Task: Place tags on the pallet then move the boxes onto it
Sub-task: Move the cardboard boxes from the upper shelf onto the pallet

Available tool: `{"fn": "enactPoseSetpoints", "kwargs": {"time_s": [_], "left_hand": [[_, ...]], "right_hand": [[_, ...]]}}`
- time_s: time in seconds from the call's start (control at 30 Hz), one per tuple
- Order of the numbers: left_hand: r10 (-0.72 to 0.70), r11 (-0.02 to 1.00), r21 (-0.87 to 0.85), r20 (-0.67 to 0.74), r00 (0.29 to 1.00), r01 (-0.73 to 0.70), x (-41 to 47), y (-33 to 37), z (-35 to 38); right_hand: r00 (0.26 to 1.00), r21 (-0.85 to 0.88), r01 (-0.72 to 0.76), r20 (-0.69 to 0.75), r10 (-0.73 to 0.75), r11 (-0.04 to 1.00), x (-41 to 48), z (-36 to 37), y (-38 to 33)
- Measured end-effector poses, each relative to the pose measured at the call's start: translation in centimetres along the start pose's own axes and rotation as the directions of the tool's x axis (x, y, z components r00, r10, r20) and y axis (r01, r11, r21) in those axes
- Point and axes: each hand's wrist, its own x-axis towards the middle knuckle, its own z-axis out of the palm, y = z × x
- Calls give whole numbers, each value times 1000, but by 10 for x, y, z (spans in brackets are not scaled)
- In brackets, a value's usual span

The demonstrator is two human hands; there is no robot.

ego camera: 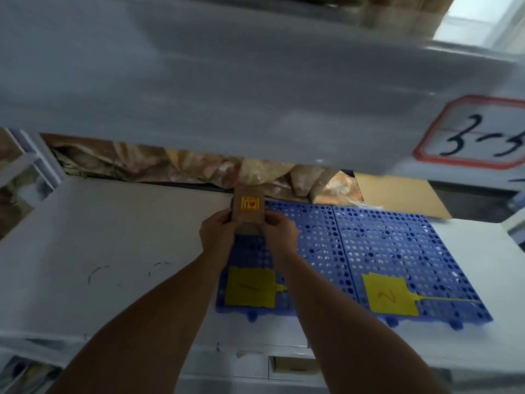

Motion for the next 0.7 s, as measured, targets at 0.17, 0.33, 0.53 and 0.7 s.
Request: {"fn": "enactPoseSetpoints", "kwargs": {"time_s": [0.17,0.33,0.53,0.7], "left_hand": [[12,1000,18,-30,999,-11,-3,-1,-3],[31,997,66,-8,999,-31,-8,0,-3],[-4,999,52,9,1000,3,-7,2,-4],[-45,998,49,8,999,44,-9,6,-14]], "right_hand": [[1000,-7,0,2,0,1000,-2,7,-1],[1000,-44,-31,-3,31,999,-5,1,-2],[999,-23,-32,17,32,999,-6,-1,-4],[999,-234,45,33,-39,971,-15,-16,-15]]}}
